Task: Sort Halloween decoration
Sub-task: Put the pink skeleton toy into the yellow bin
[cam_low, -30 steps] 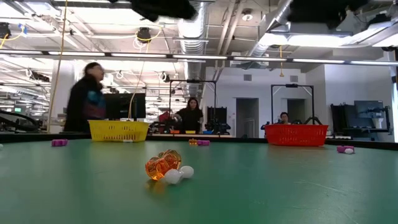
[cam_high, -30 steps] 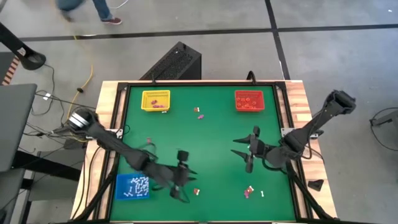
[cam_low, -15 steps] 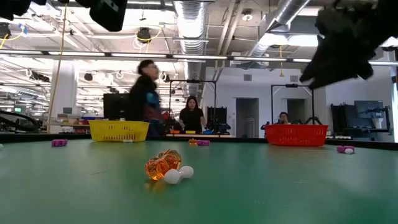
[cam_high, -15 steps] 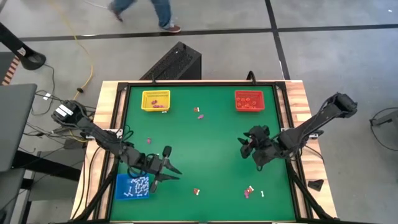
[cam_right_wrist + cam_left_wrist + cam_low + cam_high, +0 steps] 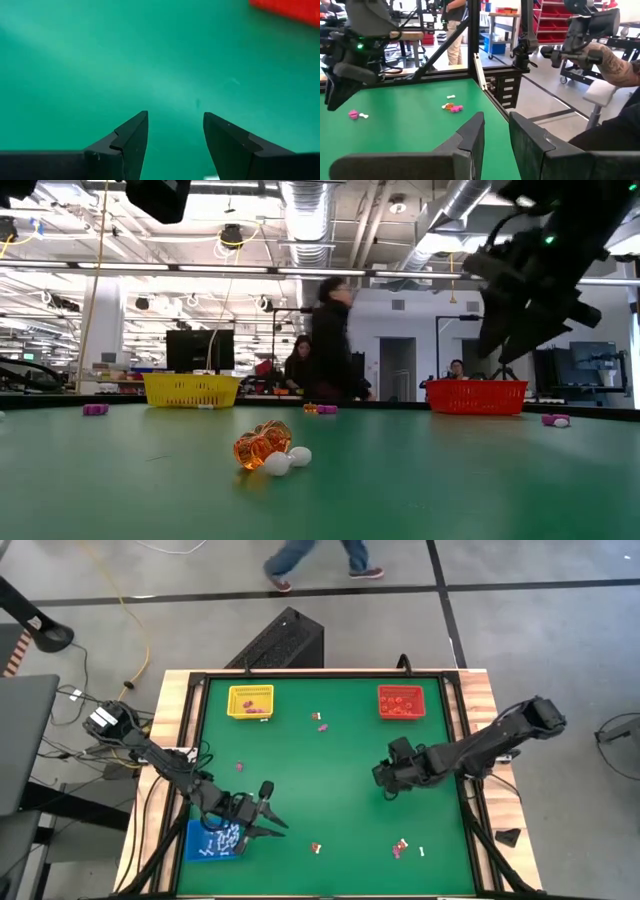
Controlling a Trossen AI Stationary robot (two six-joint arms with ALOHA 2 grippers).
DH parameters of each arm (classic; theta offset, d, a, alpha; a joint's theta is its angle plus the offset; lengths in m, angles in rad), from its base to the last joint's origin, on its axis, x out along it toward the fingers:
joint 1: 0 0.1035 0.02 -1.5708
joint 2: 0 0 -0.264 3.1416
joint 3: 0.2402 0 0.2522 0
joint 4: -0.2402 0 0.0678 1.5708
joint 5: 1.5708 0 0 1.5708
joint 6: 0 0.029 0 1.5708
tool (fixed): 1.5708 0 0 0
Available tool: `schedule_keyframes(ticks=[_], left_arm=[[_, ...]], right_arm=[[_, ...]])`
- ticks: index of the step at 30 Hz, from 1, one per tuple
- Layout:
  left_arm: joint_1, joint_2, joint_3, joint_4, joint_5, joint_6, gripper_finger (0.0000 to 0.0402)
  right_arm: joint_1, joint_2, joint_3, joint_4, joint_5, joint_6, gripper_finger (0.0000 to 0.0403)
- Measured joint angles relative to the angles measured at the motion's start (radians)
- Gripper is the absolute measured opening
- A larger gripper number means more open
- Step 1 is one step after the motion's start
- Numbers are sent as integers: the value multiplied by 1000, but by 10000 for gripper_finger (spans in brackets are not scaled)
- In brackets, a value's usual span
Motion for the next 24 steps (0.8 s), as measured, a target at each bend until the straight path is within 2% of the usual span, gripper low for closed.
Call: schedule_keyframes(ticks=[3,11,24], left_arm=[[0,0,0,0,-4,-2,79],[1,0,0,-2,-4,-66,79],[-28,0,0,-3,-5,-65,79]], right_arm=[[-34,41,-1,-51,-89,26,221],[-33,138,-1,-153,-179,87,221],[-53,175,-1,-209,-208,93,221]])
